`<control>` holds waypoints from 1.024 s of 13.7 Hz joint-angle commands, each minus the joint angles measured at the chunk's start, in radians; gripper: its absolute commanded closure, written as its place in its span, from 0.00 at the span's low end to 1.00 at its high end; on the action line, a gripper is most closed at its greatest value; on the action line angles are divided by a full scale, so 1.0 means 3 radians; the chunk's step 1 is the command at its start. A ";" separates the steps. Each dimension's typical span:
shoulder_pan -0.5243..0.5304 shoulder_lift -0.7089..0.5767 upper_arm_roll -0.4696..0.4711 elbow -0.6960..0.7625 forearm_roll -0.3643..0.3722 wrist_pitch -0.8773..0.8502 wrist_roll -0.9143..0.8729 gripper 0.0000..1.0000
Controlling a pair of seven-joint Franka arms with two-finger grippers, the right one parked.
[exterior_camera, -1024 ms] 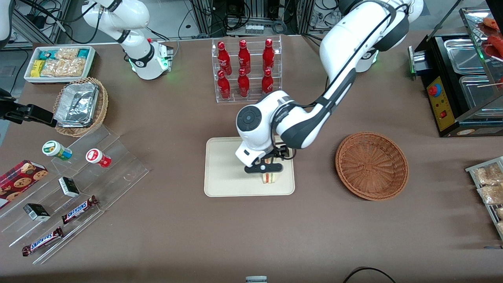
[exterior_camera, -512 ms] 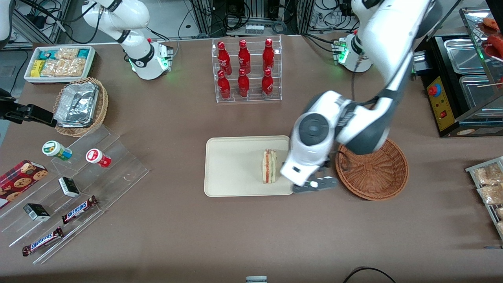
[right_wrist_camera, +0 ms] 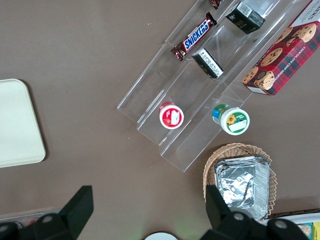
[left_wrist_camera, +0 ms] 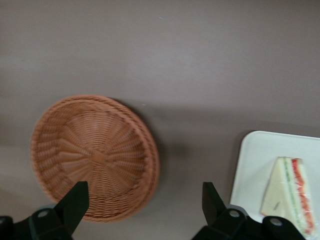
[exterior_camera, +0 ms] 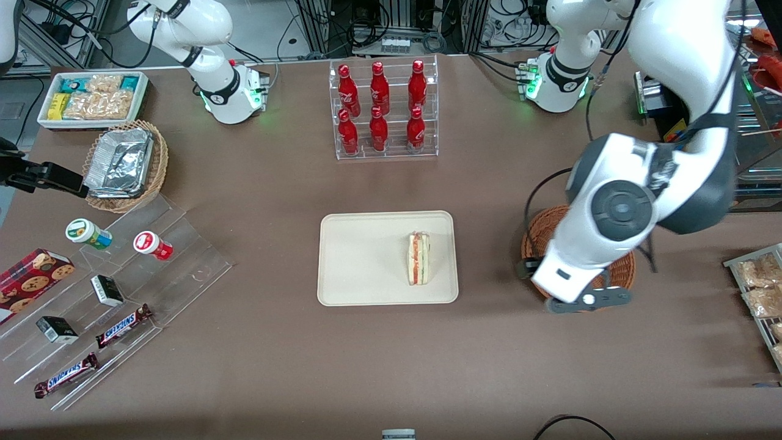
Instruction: Place sandwich from basket to tray
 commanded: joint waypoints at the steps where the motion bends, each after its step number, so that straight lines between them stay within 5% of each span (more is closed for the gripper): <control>1: 0.0262 -0.0360 -0.0004 -0.0279 -0.0065 -0.0109 0.0348 0.00; 9: 0.0070 -0.1066 0.0838 -0.0403 -0.0740 -0.0870 0.1259 0.00; 14: -0.0074 -0.1552 0.1080 -0.0862 -0.0771 -0.0953 0.1423 0.00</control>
